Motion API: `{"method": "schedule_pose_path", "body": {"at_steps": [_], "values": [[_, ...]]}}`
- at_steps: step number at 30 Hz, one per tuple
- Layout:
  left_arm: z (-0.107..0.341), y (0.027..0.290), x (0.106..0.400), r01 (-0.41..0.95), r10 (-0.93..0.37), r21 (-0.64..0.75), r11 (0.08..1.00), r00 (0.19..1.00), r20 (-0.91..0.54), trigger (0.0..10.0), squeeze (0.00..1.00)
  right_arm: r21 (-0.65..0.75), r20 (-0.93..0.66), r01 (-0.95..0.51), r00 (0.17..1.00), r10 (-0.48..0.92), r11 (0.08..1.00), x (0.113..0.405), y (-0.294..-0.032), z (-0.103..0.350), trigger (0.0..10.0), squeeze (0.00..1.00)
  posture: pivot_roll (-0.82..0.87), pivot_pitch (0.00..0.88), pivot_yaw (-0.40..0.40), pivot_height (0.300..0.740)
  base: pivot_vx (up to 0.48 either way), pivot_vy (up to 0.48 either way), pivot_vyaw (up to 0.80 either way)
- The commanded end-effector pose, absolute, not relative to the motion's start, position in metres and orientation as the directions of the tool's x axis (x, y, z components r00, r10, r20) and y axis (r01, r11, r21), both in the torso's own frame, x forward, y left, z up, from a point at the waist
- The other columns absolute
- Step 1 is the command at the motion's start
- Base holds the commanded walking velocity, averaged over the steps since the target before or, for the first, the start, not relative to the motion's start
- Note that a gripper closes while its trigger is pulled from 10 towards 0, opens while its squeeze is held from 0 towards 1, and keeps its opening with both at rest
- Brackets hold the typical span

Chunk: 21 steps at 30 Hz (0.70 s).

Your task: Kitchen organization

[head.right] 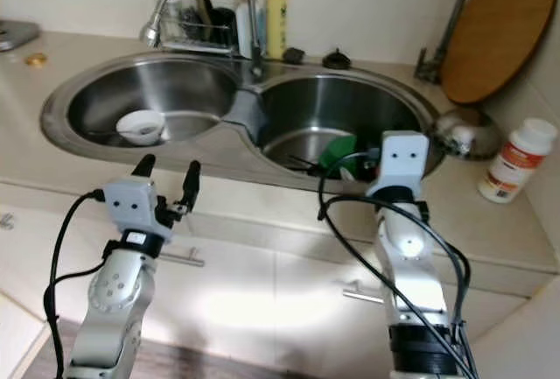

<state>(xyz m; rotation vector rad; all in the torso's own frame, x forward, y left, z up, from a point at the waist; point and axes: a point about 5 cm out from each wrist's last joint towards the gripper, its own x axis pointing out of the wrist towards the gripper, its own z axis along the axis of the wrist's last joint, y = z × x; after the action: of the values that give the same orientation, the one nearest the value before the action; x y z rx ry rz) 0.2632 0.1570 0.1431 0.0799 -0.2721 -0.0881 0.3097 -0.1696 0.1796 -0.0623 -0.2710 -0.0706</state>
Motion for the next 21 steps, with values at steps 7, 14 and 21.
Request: {"method": "schedule_pose_path", "body": {"at_steps": [7,14,21], "values": [[0.1426,0.1589,0.2640,0.074,-0.096,0.097,0.993,0.962,0.255,10.0,0.00,-0.041,0.276,0.061,0.960,-0.047,0.997,0.3118,-0.1622,0.1859,10.0,0.00,0.10,0.000,-0.043,0.740,0.000,0.480,0.00],[0.1422,0.1584,0.2636,0.079,-0.101,0.096,0.992,0.962,0.253,10.0,0.00,-0.043,0.272,0.069,0.961,-0.055,0.997,0.3112,-0.1650,0.1858,10.0,0.00,0.09,0.000,-0.041,0.740,0.000,0.480,0.00],[0.1419,0.1577,0.2635,0.079,-0.100,0.095,0.992,0.962,0.253,10.0,0.00,-0.041,0.267,0.077,0.962,-0.064,0.996,0.3113,-0.1671,0.1856,10.0,0.00,0.09,0.000,-0.043,0.740,0.000,0.480,0.00]]}}
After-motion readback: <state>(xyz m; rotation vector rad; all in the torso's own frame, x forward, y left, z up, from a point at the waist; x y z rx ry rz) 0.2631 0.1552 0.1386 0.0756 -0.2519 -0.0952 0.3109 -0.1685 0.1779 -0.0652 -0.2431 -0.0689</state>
